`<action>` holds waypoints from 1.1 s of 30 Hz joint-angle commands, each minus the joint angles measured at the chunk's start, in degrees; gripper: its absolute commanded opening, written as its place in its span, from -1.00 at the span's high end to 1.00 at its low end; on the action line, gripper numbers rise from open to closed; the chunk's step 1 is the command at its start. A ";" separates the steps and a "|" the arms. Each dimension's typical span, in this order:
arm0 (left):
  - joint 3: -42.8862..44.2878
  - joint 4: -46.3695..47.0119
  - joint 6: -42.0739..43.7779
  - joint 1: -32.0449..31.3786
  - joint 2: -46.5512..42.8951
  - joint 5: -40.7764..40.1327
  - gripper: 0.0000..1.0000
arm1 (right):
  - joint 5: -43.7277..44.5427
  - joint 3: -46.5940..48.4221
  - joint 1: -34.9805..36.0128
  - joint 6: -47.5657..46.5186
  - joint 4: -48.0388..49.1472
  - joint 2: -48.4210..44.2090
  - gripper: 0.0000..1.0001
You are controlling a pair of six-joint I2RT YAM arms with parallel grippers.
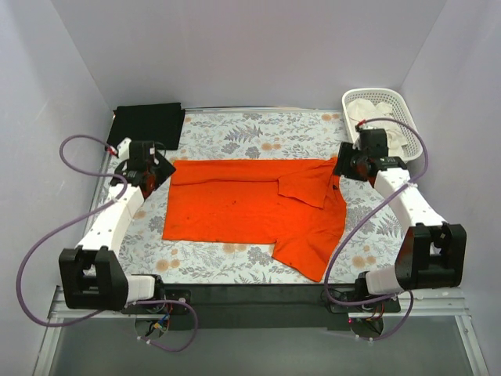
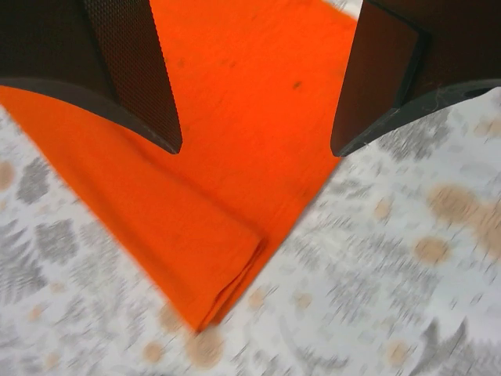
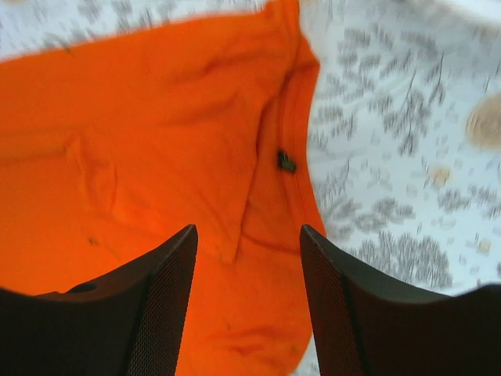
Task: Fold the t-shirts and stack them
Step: Fold the tshirt
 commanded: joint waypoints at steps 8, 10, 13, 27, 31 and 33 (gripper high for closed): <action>-17.75 -18.41 -10.91 -0.01 -13.75 -0.95 -0.33 | -0.53 -16.91 1.79 3.66 -13.38 -13.80 -0.05; -20.30 -18.32 -12.31 -0.01 -13.14 0.04 -0.30 | -2.10 -19.19 1.88 3.12 -14.34 -14.51 -0.04; -21.62 -19.02 -14.42 -0.01 -12.79 0.05 -0.23 | -1.85 -21.22 1.88 2.68 -14.61 -15.83 -0.04; -25.84 -10.85 -16.54 -0.53 -7.60 1.27 -0.06 | -1.85 -23.25 1.79 1.37 -14.09 -14.96 -0.04; -26.99 -8.48 -16.80 -0.97 -6.73 1.19 -0.02 | -2.38 -23.43 1.88 1.36 -14.00 -14.08 -0.03; -27.69 -7.25 -16.98 -1.24 -6.29 0.57 0.03 | -2.55 -23.43 1.79 1.36 -14.09 -13.81 -0.03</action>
